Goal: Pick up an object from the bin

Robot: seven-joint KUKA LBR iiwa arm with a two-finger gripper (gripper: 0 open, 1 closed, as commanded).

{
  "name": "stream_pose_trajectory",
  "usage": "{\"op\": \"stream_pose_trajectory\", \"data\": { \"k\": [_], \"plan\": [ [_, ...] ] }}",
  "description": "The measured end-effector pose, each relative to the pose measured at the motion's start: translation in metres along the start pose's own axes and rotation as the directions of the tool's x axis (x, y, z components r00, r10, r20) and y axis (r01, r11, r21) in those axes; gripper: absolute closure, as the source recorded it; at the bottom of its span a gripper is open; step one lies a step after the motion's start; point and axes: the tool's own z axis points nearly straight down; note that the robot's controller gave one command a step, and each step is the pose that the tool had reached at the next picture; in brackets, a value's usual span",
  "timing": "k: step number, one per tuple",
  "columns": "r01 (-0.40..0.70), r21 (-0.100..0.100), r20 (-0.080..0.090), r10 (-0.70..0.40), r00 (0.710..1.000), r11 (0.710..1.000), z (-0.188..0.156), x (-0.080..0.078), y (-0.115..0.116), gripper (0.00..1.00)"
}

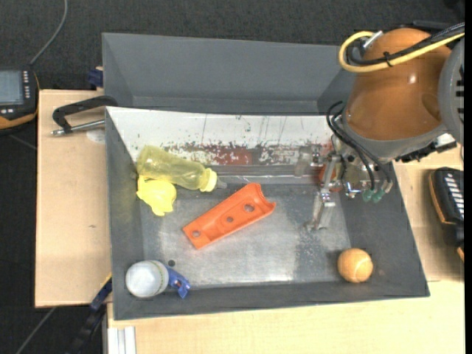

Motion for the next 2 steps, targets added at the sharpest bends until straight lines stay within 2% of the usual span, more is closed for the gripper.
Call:
{"op": "stream_pose_trajectory", "data": {
  "k": [1, 2],
  "plan": [
    [0.0, 0.0, 0.009, 0.0, 1.0, 1.0, -0.005, -0.001, 0.0, 0.0],
    [-0.064, 0.0, 0.005, 0.064, 0.998, 0.998, 0.014, -0.011, 0.041, 0.0]
  ]
}}
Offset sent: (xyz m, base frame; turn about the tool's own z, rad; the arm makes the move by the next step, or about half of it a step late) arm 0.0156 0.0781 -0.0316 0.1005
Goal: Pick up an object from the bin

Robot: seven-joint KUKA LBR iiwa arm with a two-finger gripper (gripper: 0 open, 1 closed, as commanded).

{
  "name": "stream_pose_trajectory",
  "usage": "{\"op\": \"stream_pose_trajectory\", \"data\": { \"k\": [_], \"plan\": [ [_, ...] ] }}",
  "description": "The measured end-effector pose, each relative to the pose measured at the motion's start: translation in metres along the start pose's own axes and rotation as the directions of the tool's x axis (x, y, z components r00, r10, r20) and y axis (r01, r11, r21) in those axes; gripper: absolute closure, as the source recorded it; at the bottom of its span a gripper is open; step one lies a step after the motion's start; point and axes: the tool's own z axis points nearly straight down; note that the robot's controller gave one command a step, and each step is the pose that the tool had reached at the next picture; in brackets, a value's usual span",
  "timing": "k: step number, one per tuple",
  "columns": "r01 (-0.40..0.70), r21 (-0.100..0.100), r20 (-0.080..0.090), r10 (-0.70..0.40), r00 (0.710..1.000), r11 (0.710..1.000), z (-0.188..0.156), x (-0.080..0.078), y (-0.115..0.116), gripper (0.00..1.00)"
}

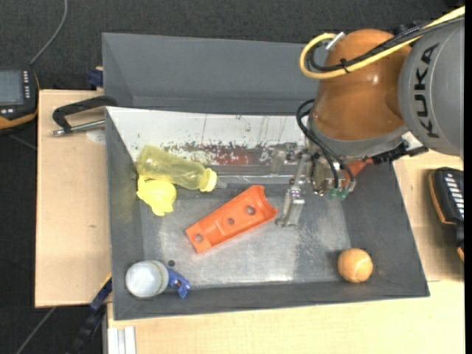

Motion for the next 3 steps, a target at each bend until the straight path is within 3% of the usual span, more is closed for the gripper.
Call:
{"op": "stream_pose_trajectory", "data": {
  "k": [1, 2, 3],
  "plan": [
    [0.093, -0.003, 0.004, -0.093, 0.996, 0.996, 0.041, -0.024, 0.029, 0.0],
    [0.206, -0.001, 0.006, -0.206, 0.979, 0.979, 0.095, 0.001, 0.026, 0.0],
    [0.021, -0.006, 0.011, -0.021, 1.0, 1.0, 0.159, -0.014, 0.056, 1.0]
  ]
}}
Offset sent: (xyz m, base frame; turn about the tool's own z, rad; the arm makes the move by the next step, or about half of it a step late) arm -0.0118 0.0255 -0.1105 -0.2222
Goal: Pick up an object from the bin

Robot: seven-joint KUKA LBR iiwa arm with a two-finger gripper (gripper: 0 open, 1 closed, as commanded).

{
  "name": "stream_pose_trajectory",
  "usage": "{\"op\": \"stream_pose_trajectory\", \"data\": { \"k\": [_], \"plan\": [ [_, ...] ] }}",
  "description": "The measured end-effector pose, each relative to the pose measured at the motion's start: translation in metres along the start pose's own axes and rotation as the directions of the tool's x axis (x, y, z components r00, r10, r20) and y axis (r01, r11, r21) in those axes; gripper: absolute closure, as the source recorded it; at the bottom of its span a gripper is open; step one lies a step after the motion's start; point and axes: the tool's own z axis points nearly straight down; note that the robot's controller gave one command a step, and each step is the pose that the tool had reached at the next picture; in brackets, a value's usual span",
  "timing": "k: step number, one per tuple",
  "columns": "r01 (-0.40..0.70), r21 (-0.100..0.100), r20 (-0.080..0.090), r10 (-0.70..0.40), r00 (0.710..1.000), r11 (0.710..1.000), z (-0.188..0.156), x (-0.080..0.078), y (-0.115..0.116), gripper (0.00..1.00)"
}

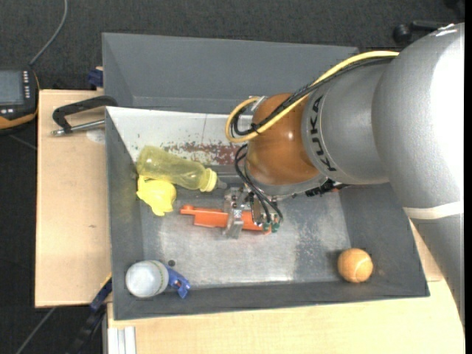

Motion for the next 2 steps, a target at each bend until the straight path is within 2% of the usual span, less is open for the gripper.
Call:
{"op": "stream_pose_trajectory", "data": {
  "k": [1, 2],
  "plan": [
    [0.0, 0.0, 0.0, 0.0, 1.0, 1.0, 0.0, 0.0, 0.0, 1.0],
    [0.017, -0.002, 0.003, -0.017, 1.0, 1.0, 0.0, -0.031, -0.01, 1.0]
  ]
}}
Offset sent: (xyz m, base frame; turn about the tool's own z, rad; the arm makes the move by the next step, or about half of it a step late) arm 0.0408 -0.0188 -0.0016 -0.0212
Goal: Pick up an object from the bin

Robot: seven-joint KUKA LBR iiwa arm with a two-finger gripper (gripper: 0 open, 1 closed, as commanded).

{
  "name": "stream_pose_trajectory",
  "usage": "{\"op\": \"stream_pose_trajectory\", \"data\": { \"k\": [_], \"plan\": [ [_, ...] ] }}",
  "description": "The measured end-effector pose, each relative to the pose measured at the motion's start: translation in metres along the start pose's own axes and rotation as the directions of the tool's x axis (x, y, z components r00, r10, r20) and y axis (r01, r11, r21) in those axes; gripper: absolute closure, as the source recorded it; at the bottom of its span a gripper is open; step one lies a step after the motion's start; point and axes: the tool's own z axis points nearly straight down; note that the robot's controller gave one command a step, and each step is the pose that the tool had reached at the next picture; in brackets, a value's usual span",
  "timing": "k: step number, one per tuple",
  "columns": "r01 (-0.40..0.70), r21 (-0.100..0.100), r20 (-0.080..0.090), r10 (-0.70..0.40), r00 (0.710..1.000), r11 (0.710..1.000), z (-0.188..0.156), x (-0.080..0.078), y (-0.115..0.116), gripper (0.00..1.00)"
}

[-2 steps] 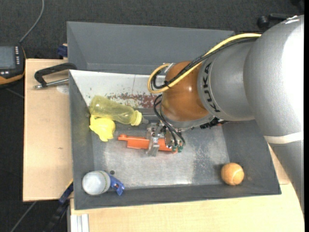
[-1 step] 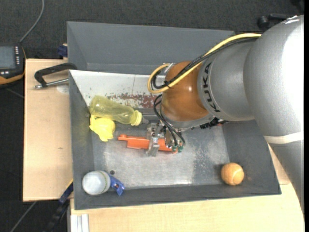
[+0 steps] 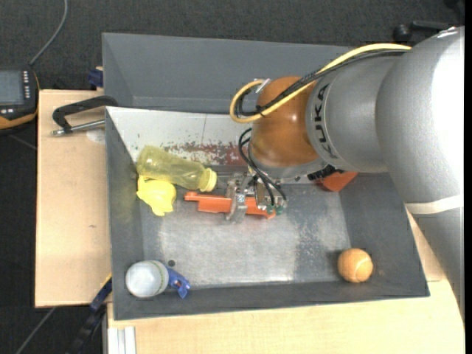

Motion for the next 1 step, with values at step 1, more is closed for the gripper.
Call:
{"op": "stream_pose_trajectory", "data": {
  "k": [1],
  "plan": [
    [-0.003, 0.002, -0.002, 0.003, 1.0, 1.0, -0.0002, -0.021, -0.003, 1.0]
  ]
}}
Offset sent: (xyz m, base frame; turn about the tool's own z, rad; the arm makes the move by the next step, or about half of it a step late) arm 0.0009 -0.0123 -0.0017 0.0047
